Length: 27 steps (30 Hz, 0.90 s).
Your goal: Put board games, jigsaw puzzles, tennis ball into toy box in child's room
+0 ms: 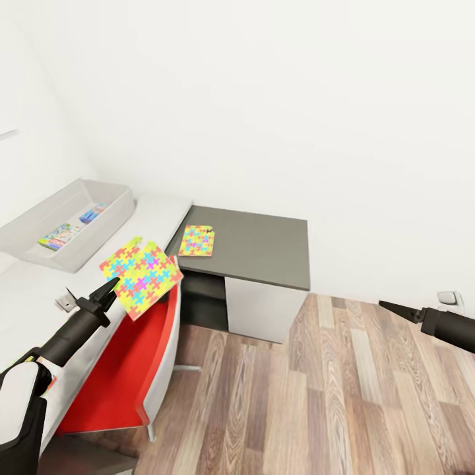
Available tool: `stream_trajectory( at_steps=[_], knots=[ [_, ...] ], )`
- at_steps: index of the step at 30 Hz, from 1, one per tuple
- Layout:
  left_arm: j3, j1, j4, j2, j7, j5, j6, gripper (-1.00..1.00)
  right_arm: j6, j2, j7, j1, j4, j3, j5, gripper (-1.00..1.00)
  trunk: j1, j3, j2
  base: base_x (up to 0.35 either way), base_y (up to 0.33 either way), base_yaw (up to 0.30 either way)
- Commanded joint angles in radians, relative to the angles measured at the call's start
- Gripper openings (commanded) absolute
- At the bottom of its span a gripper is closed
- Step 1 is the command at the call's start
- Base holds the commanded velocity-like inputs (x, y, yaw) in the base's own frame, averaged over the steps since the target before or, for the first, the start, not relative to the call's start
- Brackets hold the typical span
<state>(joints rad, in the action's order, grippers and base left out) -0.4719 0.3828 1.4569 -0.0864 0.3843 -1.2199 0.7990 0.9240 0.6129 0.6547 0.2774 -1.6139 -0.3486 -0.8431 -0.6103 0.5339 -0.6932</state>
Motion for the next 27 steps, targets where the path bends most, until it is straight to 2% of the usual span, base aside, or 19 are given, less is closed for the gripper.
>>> stream_trajectory(
  at_steps=[1, 19, 27],
  knots=[
    [-0.002, 0.001, 0.0, 0.0, 0.001, -0.003, 0.007, -1.0, 0.005, 0.0, 0.004, 0.001, 0.0, -0.001, 0.001, 1.0, -0.001, 0.001, -0.001, 0.253, -0.091, -0.005],
    [-0.004, 0.001, 0.002, 0.001, 0.008, -0.003, 0.006, -1.0, 0.003, -0.003, 0.005, 0.0, 0.0, -0.001, 0.001, 1.0, -0.001, 0.001, -0.001, 0.062, -0.02, -0.001],
    [-0.005, 0.001, 0.003, 0.001, 0.017, -0.003, 0.005, -1.0, 0.003, -0.009, 0.005, 0.0, 0.0, -0.001, 0.001, 1.0, -0.001, 0.001, -0.001, 0.205, -0.001, 0.0]
  ],
)
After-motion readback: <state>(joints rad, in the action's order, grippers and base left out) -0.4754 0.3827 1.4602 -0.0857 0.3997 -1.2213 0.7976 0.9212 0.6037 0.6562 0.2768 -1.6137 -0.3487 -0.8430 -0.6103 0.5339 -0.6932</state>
